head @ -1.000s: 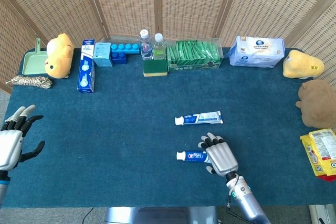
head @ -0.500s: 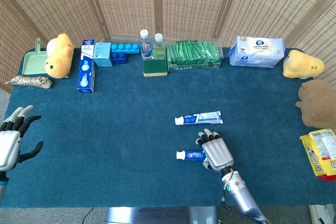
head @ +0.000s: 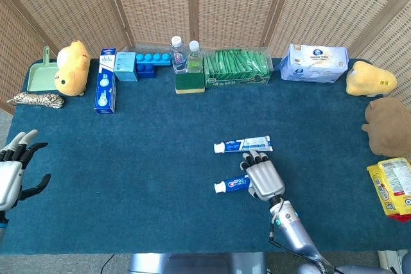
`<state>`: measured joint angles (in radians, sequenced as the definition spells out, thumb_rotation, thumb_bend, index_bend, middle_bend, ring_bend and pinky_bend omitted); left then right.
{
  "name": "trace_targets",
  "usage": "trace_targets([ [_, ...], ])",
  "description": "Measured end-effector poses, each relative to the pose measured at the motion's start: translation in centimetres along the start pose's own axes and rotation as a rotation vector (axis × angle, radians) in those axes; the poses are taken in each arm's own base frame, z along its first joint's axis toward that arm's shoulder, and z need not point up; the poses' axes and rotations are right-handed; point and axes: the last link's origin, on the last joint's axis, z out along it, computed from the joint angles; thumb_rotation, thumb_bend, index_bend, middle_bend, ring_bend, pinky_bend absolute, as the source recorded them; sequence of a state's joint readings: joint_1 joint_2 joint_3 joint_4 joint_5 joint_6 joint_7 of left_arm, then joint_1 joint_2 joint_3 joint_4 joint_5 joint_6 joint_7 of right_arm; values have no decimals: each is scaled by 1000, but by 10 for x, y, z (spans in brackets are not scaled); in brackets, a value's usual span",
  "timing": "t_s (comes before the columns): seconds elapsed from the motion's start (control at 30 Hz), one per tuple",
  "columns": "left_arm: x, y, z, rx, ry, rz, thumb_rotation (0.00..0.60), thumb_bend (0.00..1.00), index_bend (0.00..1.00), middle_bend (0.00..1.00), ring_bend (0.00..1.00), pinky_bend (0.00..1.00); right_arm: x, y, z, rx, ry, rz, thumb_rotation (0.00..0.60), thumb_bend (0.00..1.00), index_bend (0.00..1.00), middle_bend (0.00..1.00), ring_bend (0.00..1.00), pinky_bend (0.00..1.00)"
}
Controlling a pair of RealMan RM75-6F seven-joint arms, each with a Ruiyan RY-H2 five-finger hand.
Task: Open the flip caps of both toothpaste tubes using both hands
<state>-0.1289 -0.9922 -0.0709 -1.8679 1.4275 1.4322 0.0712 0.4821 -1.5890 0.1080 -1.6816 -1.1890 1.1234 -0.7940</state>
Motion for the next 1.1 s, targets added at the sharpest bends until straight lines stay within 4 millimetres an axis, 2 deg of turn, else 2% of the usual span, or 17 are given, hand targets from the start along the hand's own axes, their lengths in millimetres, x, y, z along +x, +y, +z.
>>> trace_targets([
  [0.47,-1,-2,-2,1,-3,-3,600,295,196,71,42,115,-2,-4,5,15,-61,-46,600,238,412,227,120,233],
  [0.53,-1,-2,-2,3,-2,-3,600,296,196,70,40,115,-2,-5,6,19,-68,-50,600,239,453,244,134,236],
  [0.63,-2,-4,-3,6,0,-7,600,296,195,67,36,115,0,-11,9,35,-75,-55,600,255,567,324,201,251],
  [0.73,-2,-4,-3,6,-2,-10,600,295,196,65,34,115,2,-16,11,53,-76,-55,600,283,682,433,311,319],
  [0.9,-3,-6,-7,11,-7,-9,600,295,196,65,33,115,3,-20,14,74,-75,-25,600,368,860,609,512,550],
  [1.0,-2,-6,-8,15,-8,-9,600,295,196,65,34,116,5,-17,14,81,-70,10,600,388,888,647,563,627],
  [1.1,-3,-5,-10,13,-17,-8,600,296,196,65,34,122,8,-11,13,87,-61,54,600,396,901,666,586,657],
])
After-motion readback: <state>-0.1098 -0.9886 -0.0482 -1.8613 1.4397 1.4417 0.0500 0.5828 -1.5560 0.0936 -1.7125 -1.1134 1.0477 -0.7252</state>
